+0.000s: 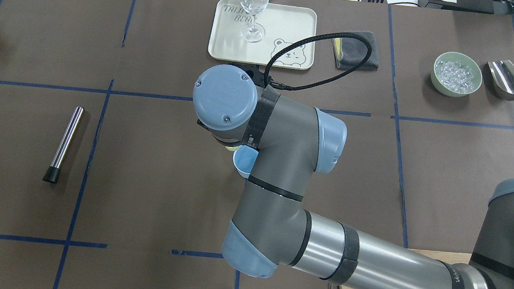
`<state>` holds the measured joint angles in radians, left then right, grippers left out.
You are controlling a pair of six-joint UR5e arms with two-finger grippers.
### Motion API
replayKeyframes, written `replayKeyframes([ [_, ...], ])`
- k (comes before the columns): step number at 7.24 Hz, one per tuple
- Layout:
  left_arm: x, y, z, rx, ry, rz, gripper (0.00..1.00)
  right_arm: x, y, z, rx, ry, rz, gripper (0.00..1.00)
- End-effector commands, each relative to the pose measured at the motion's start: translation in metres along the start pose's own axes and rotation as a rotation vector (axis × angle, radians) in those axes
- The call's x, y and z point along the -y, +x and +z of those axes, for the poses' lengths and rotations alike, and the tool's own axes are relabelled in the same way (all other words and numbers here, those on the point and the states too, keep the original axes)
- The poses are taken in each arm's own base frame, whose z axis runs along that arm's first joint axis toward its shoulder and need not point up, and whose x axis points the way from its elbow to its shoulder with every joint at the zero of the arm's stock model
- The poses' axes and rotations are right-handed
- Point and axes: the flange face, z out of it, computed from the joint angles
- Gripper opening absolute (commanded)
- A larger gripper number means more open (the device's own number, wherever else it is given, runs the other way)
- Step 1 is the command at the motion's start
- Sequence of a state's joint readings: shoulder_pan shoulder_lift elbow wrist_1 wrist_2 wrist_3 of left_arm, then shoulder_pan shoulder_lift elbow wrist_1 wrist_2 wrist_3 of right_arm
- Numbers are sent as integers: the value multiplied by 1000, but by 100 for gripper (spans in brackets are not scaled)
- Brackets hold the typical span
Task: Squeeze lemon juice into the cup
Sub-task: 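Carry the lemon slice with the right gripper over the blue cup, then lower the lemon slice into the blue cup and open the right gripper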
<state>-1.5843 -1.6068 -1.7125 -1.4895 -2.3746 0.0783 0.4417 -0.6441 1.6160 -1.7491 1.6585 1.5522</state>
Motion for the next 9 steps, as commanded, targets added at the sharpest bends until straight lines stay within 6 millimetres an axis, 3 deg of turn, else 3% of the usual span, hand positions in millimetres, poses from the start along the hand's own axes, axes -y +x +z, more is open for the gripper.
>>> replayKeyframes([
  [1, 3, 0, 0, 0, 0, 0, 100, 0, 7, 5, -57, -7, 5, 45],
  [6, 3, 0, 1, 0, -2, 0, 100, -2, 16, 17, -101, -10, 7, 49],
  [9, 3, 0, 0, 0, 0, 0, 100, -6, 21, 22, -109, -16, 4, 59],
])
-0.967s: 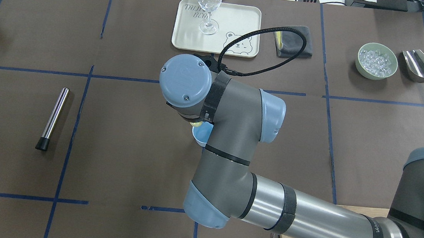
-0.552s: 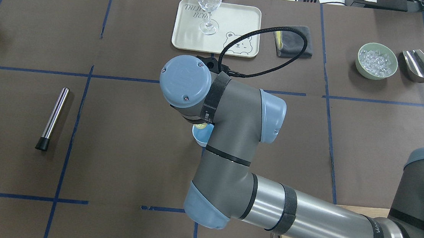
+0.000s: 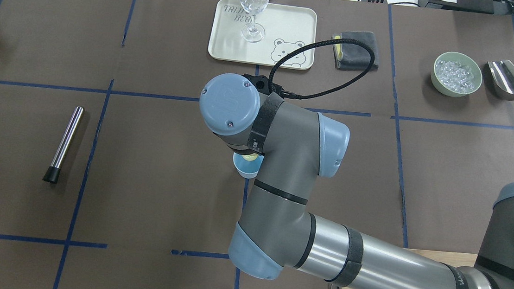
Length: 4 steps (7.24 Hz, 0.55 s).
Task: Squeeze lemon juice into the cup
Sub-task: 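Lower the lemon slice into the blue cup and open the right gripper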
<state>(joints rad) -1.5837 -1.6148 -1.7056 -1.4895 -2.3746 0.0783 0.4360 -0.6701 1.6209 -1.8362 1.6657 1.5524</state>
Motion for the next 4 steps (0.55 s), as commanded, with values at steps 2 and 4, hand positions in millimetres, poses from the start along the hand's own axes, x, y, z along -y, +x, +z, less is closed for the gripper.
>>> replayKeyframes([
  [2, -1, -1, 0, 0, 0, -1, 100, -5, -1, 0, 1, -4, -4, 74],
  [4, -1, -1, 0, 0, 0, -1, 100, -4, 1, 2, -3, -1, 1, 100],
])
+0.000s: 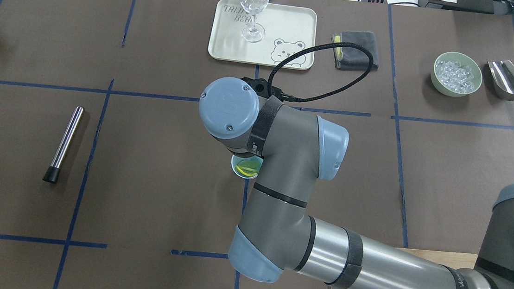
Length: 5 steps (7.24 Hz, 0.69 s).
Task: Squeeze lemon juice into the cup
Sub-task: 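Lower the lemon slice into the blue cup and open the right gripper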
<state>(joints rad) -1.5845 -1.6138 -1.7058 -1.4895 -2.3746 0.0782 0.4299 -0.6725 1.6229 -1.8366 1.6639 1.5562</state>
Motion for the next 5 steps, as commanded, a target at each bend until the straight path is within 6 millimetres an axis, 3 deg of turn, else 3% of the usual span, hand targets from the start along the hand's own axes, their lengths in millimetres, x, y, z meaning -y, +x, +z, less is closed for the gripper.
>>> replayKeyframes([
  [1, 1, 1, 0, 0, 1, 3, 100, -1, 0, -4, 3, -1, 2, 100],
  [2, 5, 9, -8, 1, 15, 11, 100, -3, 10, -26, -3, -5, -5, 100],
  [3, 20, 21, -20, 2, 41, -11, 100, -5, 40, -46, -21, -23, -24, 100],
  [4, 34, 40, -35, 7, 72, -51, 100, 6, 84, -56, -25, -14, -91, 100],
  [5, 38, 81, -34, -2, 73, 6, 100, 30, 121, -68, -12, 0, -115, 100],
])
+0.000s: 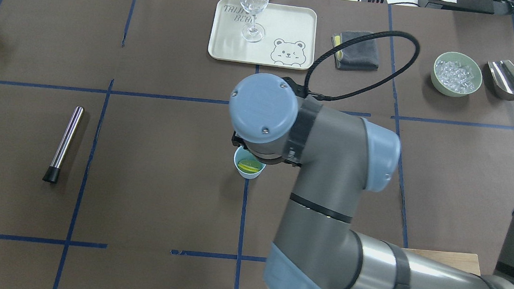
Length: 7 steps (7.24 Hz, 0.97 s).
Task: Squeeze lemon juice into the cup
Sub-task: 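Raise the right gripper from the cup while the left gripper reaches for the rod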
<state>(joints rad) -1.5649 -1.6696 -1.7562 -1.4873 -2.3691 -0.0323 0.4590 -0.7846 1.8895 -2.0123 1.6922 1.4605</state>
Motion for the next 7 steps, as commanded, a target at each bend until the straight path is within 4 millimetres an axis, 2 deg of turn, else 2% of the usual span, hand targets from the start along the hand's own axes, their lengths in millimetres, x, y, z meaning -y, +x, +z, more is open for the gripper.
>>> replayKeyframes([
  [1, 8, 91, 10, -30, -11, 75, 100, 35, 85, -25, 16, -1, -90, 100],
  [2, 14, 146, 29, -56, -45, 79, 100, 57, 124, -34, 21, 16, -139, 100],
  [3, 19, 195, 58, -78, -97, 96, 100, 85, 162, -35, 7, 0, -178, 100],
  [4, 15, 242, 88, -96, -155, 100, 100, 111, 195, -37, -1, -26, -201, 100],
  [5, 10, 274, 121, -96, -220, 54, 100, 129, 229, -40, -5, -38, -220, 100],
  [6, 4, 283, 146, -90, -269, 54, 100, 144, 260, -42, -9, -57, -242, 100],
  [7, 0, 285, 167, -83, -307, 51, 100, 160, 292, -45, 3, -87, -268, 100],
])
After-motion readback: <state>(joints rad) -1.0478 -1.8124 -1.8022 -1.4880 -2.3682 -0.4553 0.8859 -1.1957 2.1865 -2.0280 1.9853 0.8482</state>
